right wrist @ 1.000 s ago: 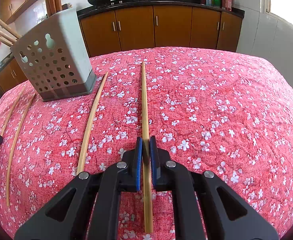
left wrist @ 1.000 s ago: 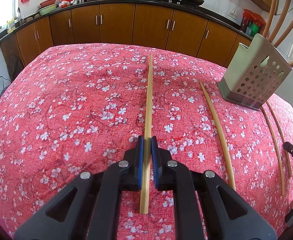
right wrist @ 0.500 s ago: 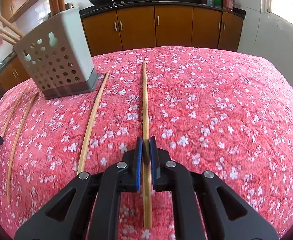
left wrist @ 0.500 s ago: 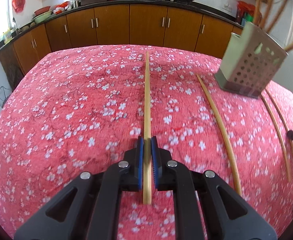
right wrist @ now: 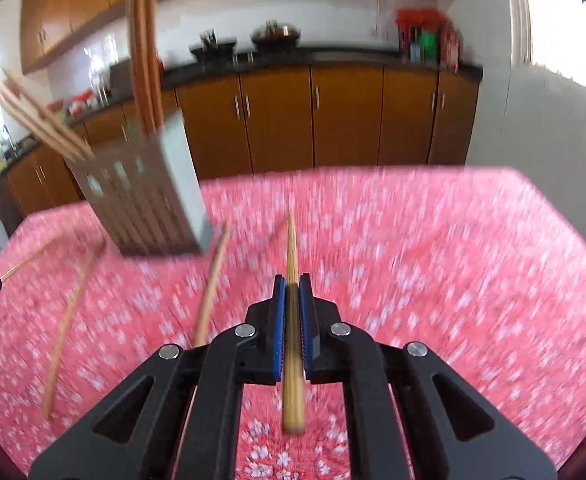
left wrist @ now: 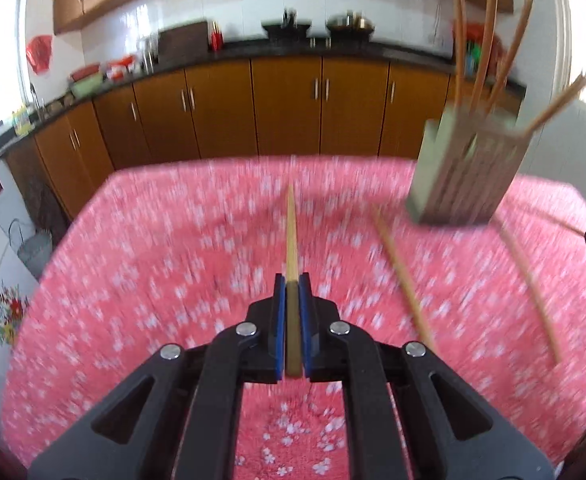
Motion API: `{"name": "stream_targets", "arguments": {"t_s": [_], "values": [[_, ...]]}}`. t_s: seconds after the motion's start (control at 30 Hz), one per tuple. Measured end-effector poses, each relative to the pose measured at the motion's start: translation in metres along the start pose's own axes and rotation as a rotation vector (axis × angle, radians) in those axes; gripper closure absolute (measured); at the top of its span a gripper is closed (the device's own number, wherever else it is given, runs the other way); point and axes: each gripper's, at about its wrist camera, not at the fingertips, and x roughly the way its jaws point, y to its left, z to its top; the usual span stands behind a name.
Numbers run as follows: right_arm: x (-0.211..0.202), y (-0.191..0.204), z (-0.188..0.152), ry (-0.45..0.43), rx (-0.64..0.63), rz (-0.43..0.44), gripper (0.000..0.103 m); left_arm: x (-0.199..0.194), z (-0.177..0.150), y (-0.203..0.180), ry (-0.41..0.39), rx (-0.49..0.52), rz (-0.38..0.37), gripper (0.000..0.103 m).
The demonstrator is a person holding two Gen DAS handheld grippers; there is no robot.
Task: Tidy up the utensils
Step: 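Raise the left tool's chopstick above the holder while the right tool carries its chopstick there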
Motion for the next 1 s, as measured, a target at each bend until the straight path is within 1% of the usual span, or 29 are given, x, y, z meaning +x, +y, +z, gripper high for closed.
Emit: {"name": "stream_targets", "arguments": {"t_s": [0.07,0.13,0.2,0.33,0.47,0.6,0.63,0.77,0.83,1.0], "values": [[-0.016,0.003,0.013,-0.058,-0.004,0.003,0.095,-0.02,0.017,0.0,-0.062,-0.019,-0.017,0.095],[-0.032,0.004,0.026,-0.11,-0.004,0.015,0.095,-0.034,0.031,-0.001,-0.104,-0.035,-0.031,0.095],[-0.04,0.005,0.037,-0.142,-0.003,0.024,0.095,-0.048,0.046,-0.004,-0.142,-0.056,-0.055,0.095],[-0.05,0.01,0.051,-0.18,0.011,0.05,0.095,-0.061,0.065,-0.008,-0.172,-0.064,-0.091,0.095],[-0.061,0.016,0.06,-0.205,0.026,0.087,0.095,-0.08,0.077,-0.018,-0.2,-0.032,-0.126,0.095],[-0.078,0.017,0.068,-0.233,0.05,0.157,0.095,-0.1,0.084,-0.033,-0.228,-0.015,-0.172,0.095],[-0.084,0.02,0.073,-0.245,0.058,0.184,0.095,-0.106,0.086,-0.04,-0.235,-0.011,-0.192,0.095],[-0.101,0.024,0.086,-0.296,0.071,0.25,0.095,-0.125,0.094,-0.057,-0.272,0.006,-0.248,0.095],[-0.111,0.03,0.095,-0.33,0.071,0.275,0.095,-0.133,0.1,-0.067,-0.298,0.007,-0.271,0.095],[-0.117,0.045,0.114,-0.396,0.054,0.291,0.095,-0.149,0.124,-0.09,-0.384,-0.023,-0.325,0.095]]}}
